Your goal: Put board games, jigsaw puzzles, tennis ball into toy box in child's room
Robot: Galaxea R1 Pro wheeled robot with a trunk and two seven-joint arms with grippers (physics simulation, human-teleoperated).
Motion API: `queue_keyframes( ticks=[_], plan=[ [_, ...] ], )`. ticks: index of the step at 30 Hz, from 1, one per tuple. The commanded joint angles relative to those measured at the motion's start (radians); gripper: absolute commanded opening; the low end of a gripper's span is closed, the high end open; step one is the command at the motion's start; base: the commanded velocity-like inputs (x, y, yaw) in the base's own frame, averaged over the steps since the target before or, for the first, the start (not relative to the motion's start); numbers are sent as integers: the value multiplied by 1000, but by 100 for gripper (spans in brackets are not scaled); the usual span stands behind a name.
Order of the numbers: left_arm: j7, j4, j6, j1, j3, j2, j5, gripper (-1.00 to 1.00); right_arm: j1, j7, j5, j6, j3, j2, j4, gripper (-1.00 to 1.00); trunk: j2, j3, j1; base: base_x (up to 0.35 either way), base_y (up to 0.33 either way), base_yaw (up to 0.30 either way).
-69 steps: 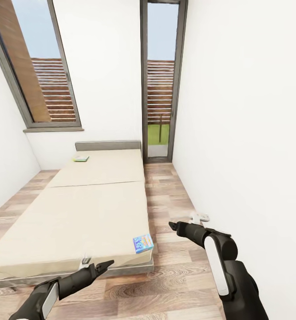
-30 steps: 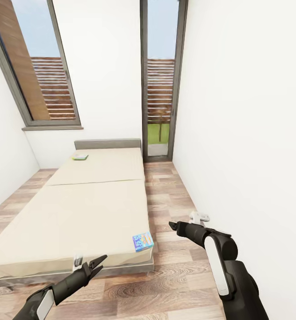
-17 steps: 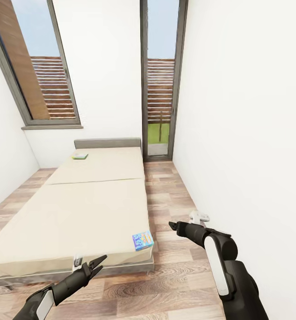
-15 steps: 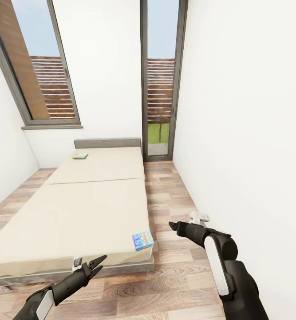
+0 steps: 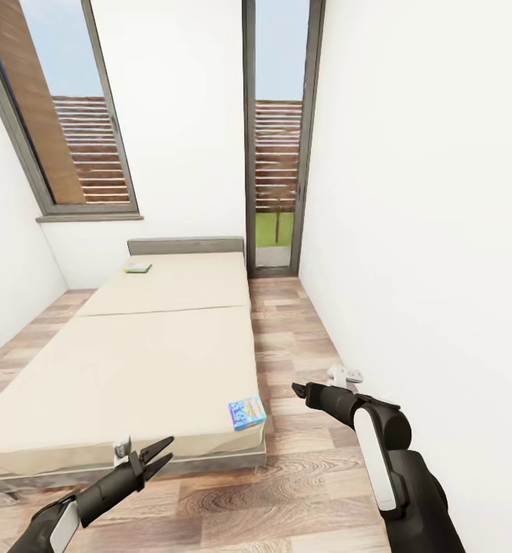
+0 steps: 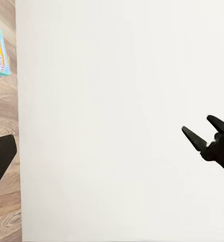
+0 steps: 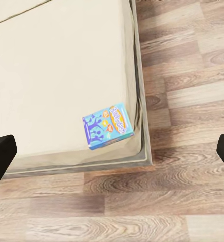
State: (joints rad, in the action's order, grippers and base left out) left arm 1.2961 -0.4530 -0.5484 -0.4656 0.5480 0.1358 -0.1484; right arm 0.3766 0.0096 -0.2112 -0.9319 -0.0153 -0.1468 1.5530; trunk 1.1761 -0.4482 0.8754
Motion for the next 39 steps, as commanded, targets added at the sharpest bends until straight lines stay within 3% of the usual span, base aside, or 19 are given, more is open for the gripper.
queue_keyframes(
  ticks=[1, 5, 11, 39],
  plan=[
    [36, 0, -28, -1, 2, 2, 1, 100, 1, 2, -3, -4, -2, -1, 1, 100, 8, -4, 4, 0, 0, 0],
    [105, -1, -55, -1, 0, 27, 0, 100, 1, 3, -2, -2, -2, 0, 0, 100, 36, -17, 19, 0, 0, 0],
    [146, 0, -66, -1, 0, 59, -2, 100, 1, 3, -2, 2, -2, 2, 0, 100, 78, -36, 42, 0, 0, 0],
    [142, 3, -61, -1, -2, 61, -1, 100, 1, 1, -2, 2, -9, 4, -2, 100, 274, -123, 150, 0, 0, 0]
  ],
)
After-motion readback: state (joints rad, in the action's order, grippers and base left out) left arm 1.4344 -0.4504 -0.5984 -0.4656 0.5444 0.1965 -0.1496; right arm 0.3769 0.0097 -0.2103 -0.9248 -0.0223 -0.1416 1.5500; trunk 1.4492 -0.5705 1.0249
